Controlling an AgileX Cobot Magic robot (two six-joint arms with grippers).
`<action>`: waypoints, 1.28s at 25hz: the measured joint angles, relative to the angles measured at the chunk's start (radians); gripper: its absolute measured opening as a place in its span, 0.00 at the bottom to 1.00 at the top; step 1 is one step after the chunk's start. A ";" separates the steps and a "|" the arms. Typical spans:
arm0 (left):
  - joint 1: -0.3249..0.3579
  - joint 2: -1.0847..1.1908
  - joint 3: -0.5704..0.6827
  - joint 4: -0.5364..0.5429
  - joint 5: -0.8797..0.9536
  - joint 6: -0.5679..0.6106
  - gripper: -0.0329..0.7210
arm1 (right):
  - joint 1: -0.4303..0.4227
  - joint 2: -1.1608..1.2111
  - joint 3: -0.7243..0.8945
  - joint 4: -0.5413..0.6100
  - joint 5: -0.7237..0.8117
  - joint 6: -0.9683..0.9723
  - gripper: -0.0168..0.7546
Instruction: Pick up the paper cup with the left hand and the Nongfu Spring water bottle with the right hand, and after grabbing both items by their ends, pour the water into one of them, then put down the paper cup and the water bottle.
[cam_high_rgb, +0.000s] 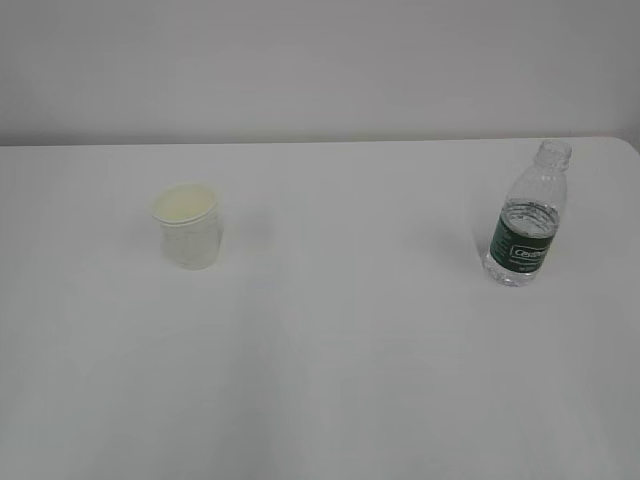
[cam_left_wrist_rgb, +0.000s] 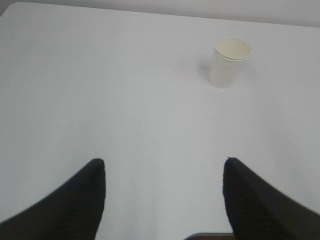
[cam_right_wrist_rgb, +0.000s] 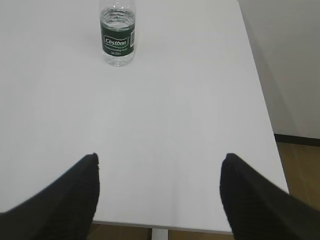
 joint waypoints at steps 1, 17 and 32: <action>0.000 0.000 0.000 0.000 0.000 0.000 0.74 | 0.000 0.000 0.000 0.000 0.000 0.000 0.76; 0.000 0.000 0.000 0.000 0.000 0.000 0.74 | 0.000 0.000 0.000 0.000 0.000 0.000 0.76; 0.000 0.000 0.000 0.000 -0.002 0.000 0.74 | 0.000 0.000 0.000 0.000 0.000 0.000 0.76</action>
